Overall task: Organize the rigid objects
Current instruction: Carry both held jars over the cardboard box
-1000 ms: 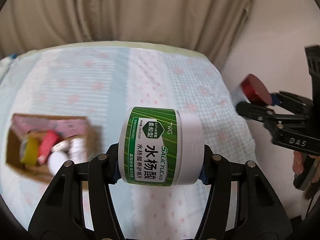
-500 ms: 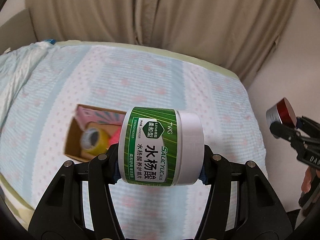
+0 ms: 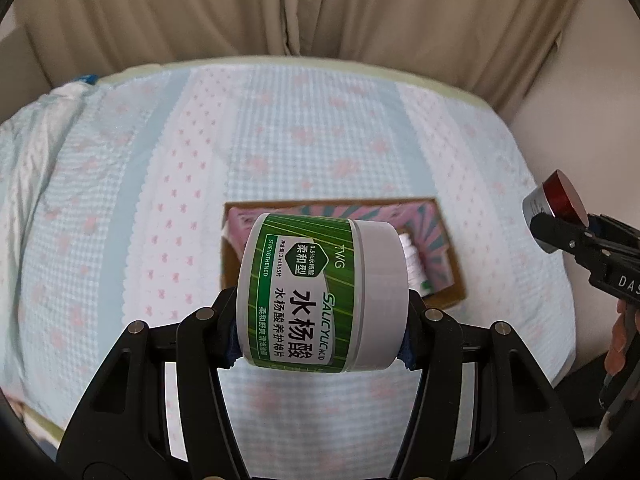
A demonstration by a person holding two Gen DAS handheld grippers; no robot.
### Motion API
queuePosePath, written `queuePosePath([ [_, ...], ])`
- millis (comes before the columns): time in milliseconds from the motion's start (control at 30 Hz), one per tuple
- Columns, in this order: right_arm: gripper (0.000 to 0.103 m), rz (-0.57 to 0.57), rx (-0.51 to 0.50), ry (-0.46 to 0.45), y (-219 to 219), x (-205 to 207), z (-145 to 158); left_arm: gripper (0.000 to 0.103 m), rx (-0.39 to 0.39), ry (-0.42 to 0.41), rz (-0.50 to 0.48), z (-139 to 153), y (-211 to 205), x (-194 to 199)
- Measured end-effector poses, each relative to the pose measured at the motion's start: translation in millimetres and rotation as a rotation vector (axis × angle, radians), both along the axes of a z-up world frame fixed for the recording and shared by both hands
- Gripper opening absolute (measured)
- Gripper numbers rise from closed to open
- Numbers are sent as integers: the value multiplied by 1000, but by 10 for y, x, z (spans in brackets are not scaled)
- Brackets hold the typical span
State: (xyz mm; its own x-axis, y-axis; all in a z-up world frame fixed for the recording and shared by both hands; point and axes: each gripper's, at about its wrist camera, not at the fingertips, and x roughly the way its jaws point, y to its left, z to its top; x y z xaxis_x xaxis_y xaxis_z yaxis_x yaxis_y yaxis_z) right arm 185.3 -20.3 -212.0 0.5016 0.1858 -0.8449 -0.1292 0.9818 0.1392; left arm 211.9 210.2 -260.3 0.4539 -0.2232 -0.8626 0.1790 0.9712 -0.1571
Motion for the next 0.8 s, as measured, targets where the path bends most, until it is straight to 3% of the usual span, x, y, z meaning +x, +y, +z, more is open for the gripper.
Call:
queuePosePath([
  [400,50,-98,-8,123,521,290,-765,53,-29,101,-10,-715,296,479],
  [800,50,-167,-11,216,491,678,-1394,53,-21,154,-92,-1108,16,1037],
])
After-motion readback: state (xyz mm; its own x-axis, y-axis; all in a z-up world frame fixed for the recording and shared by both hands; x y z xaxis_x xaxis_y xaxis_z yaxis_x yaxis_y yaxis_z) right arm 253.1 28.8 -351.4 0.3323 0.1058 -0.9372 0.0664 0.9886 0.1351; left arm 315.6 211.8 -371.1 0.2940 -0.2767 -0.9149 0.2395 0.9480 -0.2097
